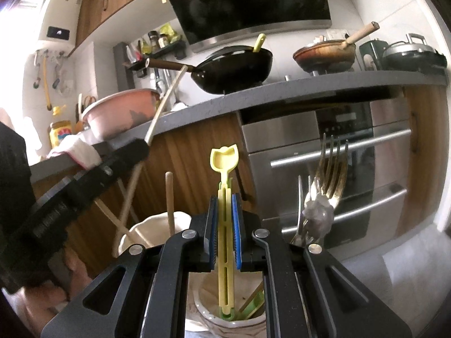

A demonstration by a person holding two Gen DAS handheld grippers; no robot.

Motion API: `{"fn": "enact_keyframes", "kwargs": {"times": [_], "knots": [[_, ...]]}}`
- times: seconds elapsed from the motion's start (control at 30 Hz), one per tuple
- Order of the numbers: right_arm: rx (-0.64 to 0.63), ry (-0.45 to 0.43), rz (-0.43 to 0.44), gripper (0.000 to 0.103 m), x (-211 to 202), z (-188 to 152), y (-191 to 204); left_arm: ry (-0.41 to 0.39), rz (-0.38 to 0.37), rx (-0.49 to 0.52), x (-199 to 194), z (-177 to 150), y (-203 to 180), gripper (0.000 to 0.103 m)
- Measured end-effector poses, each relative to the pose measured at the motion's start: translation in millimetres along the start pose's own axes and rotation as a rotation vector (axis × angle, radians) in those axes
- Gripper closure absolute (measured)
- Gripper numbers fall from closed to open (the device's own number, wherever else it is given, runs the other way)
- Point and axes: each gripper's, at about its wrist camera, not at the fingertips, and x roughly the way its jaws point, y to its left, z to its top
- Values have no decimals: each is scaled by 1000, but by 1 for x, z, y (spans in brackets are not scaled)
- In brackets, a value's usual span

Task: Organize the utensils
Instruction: 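Lift the chopstick and yellow spoon up over the white holder with both tools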

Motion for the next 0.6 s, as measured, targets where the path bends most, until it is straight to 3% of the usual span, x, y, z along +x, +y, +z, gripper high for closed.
{"fn": "enact_keyframes", "kwargs": {"times": [0.27,0.6], "knots": [[-11,-13,0,92,-2,0,1,7,-24,14,-2,-10,-16,97],[-16,-9,-4,92,4,-1,2,37,33,-50,21,-21,14,97]]}}
